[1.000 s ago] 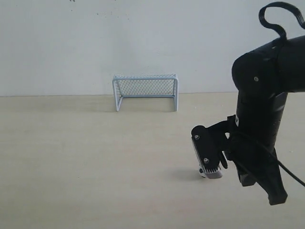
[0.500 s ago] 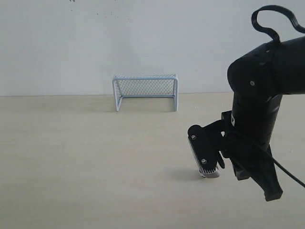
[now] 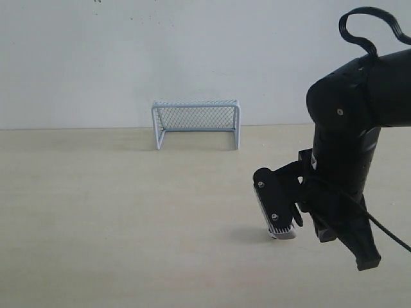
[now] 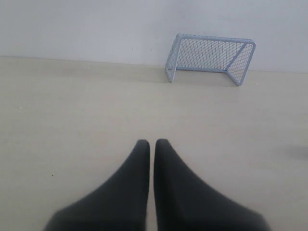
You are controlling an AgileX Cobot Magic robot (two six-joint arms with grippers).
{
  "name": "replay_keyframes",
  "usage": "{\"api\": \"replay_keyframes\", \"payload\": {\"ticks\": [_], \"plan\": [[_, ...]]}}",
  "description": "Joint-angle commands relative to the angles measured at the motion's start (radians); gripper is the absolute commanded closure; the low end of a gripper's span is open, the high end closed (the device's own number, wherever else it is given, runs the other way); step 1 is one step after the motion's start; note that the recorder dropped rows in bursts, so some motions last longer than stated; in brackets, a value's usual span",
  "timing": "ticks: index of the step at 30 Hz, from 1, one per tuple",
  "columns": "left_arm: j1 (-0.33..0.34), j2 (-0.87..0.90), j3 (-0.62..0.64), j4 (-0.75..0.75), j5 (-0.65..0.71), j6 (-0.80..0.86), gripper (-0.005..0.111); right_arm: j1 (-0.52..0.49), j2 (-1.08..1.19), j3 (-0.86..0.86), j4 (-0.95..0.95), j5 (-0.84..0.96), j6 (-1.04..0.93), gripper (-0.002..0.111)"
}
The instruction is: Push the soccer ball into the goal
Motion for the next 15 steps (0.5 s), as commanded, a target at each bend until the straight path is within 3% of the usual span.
{"api": "replay_keyframes", "payload": {"ticks": [1,15], "plan": [[0.003,-0.003,0.003,-0.01,0.0,-0.008,0.102,0.004,-0.003,-0.004,-0.005,-0.003,-0.002,0.108],[0.003,-0.003,0.003,-0.01,0.0,-0.008,0.102,0.004,-0.003,-0.004,0.063,-0.065,0.0,0.108]]}}
